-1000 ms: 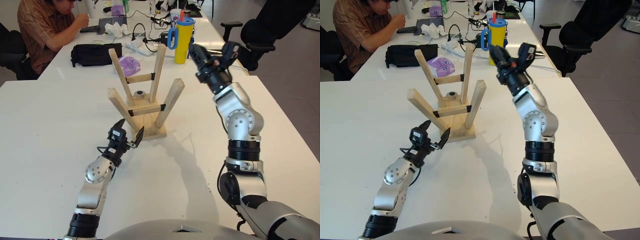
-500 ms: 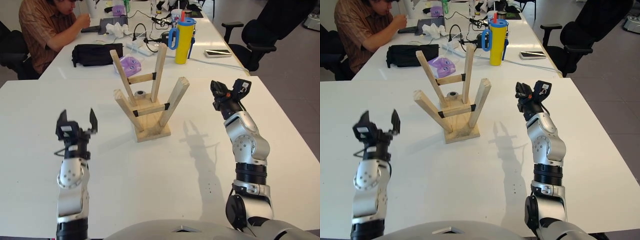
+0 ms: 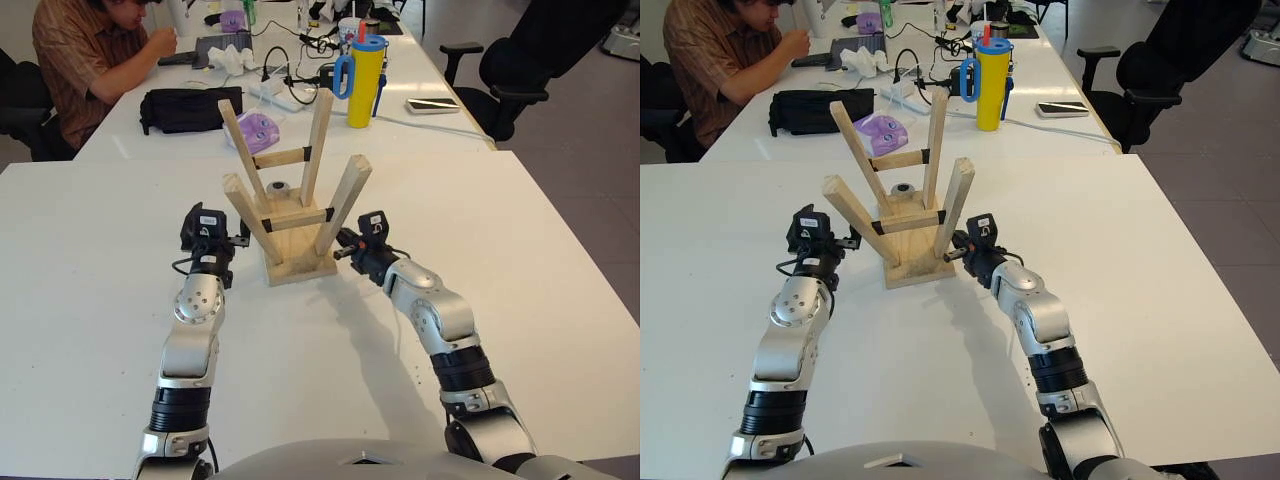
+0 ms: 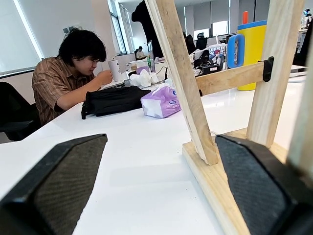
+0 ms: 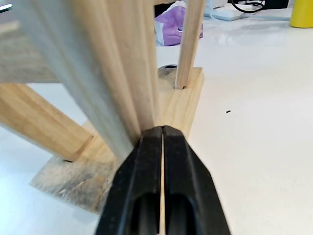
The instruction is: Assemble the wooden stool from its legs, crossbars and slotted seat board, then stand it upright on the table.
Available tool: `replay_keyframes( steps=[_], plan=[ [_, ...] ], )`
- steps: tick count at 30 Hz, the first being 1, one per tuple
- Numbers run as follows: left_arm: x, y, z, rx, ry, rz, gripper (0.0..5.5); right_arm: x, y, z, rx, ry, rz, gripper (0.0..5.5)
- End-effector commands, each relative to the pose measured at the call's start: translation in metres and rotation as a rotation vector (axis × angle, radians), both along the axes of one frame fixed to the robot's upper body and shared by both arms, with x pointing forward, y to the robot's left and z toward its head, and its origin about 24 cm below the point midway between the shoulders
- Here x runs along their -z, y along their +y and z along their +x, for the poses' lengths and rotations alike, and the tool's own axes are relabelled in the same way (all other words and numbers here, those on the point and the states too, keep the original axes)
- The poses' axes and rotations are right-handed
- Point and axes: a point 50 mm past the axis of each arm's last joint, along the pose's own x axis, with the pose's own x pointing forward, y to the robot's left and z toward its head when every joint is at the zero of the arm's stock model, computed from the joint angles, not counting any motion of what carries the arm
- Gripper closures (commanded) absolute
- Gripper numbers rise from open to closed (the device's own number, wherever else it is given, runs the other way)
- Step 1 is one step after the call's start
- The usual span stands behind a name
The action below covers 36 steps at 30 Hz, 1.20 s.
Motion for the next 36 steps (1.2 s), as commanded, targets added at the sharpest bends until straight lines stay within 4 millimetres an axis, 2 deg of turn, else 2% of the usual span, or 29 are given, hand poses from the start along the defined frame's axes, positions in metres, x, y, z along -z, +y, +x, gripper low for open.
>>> replay_keyframes(
  steps=[1,3,5,8,12,14,18,23,26,28,33,36],
  plan=[
    [0.017,0.035,-0.014,-0.07,0.079,0.084,1.34,0.001,-0.033,0.016,0.06,0.0,-0.131,5.47],
    [0.026,0.045,-0.027,-0.048,0.1,0.092,1.34,-0.004,-0.048,0.028,0.11,-0.027,-0.157,5.47],
    [0.031,0.04,-0.044,0.075,0.068,0.071,1.34,-0.015,-0.054,0.042,0.118,-0.089,-0.138,5.47],
    [0.045,0.031,-0.074,0.321,0.09,0.164,1.34,-0.04,-0.043,0.065,0.02,-0.211,-0.062,5.47],
    [0.06,0.049,-0.085,0.469,0.144,0.257,1.34,-0.06,-0.017,0.076,-0.255,-0.296,-0.043,5.47],
    [0.061,0.058,-0.077,0.474,0.157,0.274,1.34,-0.064,-0.009,0.072,-0.433,-0.314,-0.051,5.47],
    [0.066,0.051,-0.062,0.496,0.169,0.324,1.34,-0.056,0.002,0.054,-0.737,-0.252,-0.079,5.47],
    [0.075,0.051,-0.051,0.405,0.198,0.322,1.34,-0.045,0.035,0.014,-0.978,-0.216,-0.01,5.47],
    [0.078,0.046,-0.051,0.376,0.208,0.307,1.34,-0.038,0.06,-0.006,-0.983,-0.203,0.039,5.47],
    [0.083,0.043,-0.051,0.355,0.225,0.301,1.34,-0.033,0.071,-0.012,-0.905,-0.199,0.05,5.47],
    [0.085,0.036,-0.046,0.288,0.225,0.267,1.34,-0.026,0.077,-0.013,-0.564,-0.156,0.077,5.47],
    [0.08,0.035,-0.046,0.195,0.18,0.203,1.34,-0.024,0.077,-0.028,-0.443,-0.097,0.147,5.47]
  ],
)
